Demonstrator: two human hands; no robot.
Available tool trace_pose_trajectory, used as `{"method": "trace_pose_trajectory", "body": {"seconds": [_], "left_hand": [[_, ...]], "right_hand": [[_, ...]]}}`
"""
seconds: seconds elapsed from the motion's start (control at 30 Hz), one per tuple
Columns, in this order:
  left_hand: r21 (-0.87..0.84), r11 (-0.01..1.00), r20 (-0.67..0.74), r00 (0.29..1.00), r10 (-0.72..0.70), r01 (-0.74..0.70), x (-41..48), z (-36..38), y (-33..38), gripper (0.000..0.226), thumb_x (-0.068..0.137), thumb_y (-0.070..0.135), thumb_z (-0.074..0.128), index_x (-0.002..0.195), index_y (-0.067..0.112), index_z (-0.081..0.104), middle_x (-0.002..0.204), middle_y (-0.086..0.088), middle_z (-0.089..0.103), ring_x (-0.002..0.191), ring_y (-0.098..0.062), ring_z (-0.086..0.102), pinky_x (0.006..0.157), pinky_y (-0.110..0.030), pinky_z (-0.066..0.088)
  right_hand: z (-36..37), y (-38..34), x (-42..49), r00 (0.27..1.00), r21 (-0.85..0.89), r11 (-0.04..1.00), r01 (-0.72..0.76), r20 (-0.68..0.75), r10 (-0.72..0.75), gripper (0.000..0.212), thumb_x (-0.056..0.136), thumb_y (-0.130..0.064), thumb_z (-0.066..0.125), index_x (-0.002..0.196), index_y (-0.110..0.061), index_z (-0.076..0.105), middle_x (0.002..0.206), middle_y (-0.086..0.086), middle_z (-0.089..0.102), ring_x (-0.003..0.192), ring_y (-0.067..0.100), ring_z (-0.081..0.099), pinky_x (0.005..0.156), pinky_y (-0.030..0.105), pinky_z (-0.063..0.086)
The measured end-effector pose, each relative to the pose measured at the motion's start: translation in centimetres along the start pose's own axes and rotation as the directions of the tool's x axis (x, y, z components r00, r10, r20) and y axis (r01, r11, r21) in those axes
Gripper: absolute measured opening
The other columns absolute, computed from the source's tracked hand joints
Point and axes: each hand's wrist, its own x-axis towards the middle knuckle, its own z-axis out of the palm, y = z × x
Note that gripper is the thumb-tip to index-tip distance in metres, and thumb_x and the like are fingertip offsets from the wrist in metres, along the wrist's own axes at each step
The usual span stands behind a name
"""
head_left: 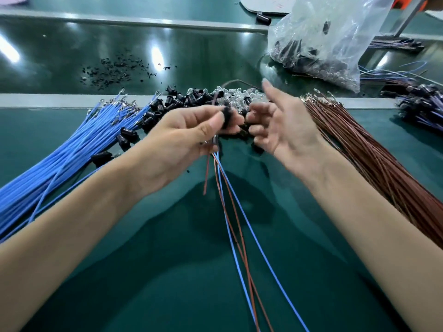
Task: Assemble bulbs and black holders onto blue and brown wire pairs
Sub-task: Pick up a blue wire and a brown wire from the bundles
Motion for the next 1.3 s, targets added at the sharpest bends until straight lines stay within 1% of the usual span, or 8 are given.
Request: {"method": "trace_pose_trajectory", "body": {"seconds": [0.1,0.27,0.4,0.57,0.7,0.9,1.13,1.3], "left_hand": [[-0.053,0.998,-0.136,0.991,0.011,-0.019,0.4,-0.4,-0.1,0.021,0.077,0.025,0.053,0.088,0.018,0.07,0.089,0.01,0.073,0.084,-0.005,0.063,0.075,-0.021,0.045],[-0.109,0.994,-0.115,0.993,-0.004,-0.008,0.1,-0.2,-0.3,0.029,0.08,0.022,0.051,0.101,0.006,0.064,0.104,0.005,0.071,0.093,-0.008,0.059,0.07,-0.026,0.055],[-0.083,0.996,-0.055,0.998,0.016,-0.021,-0.1,-0.1,-0.3,0.03,0.083,0.021,0.05,0.106,0.004,0.061,0.108,-0.002,0.068,0.084,-0.02,0.064,0.053,-0.028,0.053],[0.243,0.948,-0.168,0.953,0.251,-0.206,0.2,-0.4,-0.9,0.015,0.079,0.021,0.057,0.093,0.018,0.053,0.105,-0.003,0.065,0.091,-0.011,0.061,0.082,-0.024,0.052],[0.425,0.884,-0.264,0.907,0.328,-0.196,0.3,-0.7,-2.1,0.019,0.085,0.009,0.064,0.089,0.023,0.052,0.084,0.007,0.057,0.074,0.004,0.053,0.07,-0.014,0.042],[0.544,0.815,-0.169,0.925,0.34,-0.2,0.2,-1.0,-2.4,0.025,0.09,0.002,0.059,0.101,0.024,0.06,0.09,-0.004,0.059,0.081,-0.003,0.053,0.072,-0.012,0.042],[0.34,0.921,-0.271,0.918,0.29,-0.19,0.3,-1.2,-2.4,0.011,0.082,0.006,0.066,0.088,0.013,0.061,0.081,0.006,0.069,0.078,-0.009,0.068,0.083,-0.022,0.053],[0.249,0.949,-0.285,0.922,0.264,-0.195,0.3,-1.2,-2.3,0.014,0.074,0.017,0.066,0.086,0.011,0.061,0.072,0.008,0.072,0.07,-0.009,0.069,0.072,-0.017,0.053]], "right_hand": [[0.5,1.0,-0.6,0.959,-0.377,0.914,0.15,0.279,-0.042,0.039,0.092,-0.047,0.054,0.071,-0.016,0.065,0.065,0.0,0.064,0.046,0.005,0.043,0.04,0.013,0.03],[1.3,2.7,-1.3,0.851,-0.406,0.859,0.313,0.522,-0.063,0.014,0.089,-0.017,0.067,0.084,-0.004,0.069,0.074,0.001,0.071,0.051,0.004,0.05,0.045,0.014,0.038],[1.4,3.3,-1.1,0.853,-0.332,0.888,0.317,0.509,-0.115,0.014,0.088,-0.008,0.065,0.075,-0.013,0.068,0.064,-0.003,0.067,0.05,0.003,0.054,0.048,0.013,0.042],[1.3,4.2,-0.3,0.876,-0.114,0.889,0.445,0.26,-0.405,0.017,0.091,0.001,0.059,0.079,-0.01,0.066,0.064,-0.004,0.068,0.055,0.005,0.062,0.057,0.014,0.048],[1.1,4.7,0.4,0.866,-0.023,0.868,0.497,0.087,-0.493,0.02,0.095,-0.002,0.054,0.08,-0.008,0.066,0.07,0.001,0.068,0.06,0.009,0.064,0.06,0.016,0.05],[1.2,4.8,0.2,0.832,-0.001,0.833,0.553,0.048,-0.552,0.019,0.094,-0.005,0.054,0.081,-0.011,0.066,0.073,0.0,0.069,0.064,0.011,0.066,0.061,0.018,0.05],[1.3,4.6,-0.1,0.832,0.001,0.832,0.555,0.017,-0.555,0.014,0.09,0.002,0.06,0.083,-0.009,0.064,0.073,0.0,0.071,0.067,0.012,0.069,0.064,0.018,0.052],[1.3,4.5,-0.1,0.825,0.037,0.824,0.565,-0.015,-0.565,0.013,0.092,-0.001,0.058,0.084,-0.009,0.062,0.073,0.0,0.071,0.067,0.012,0.069,0.065,0.017,0.052]]}}
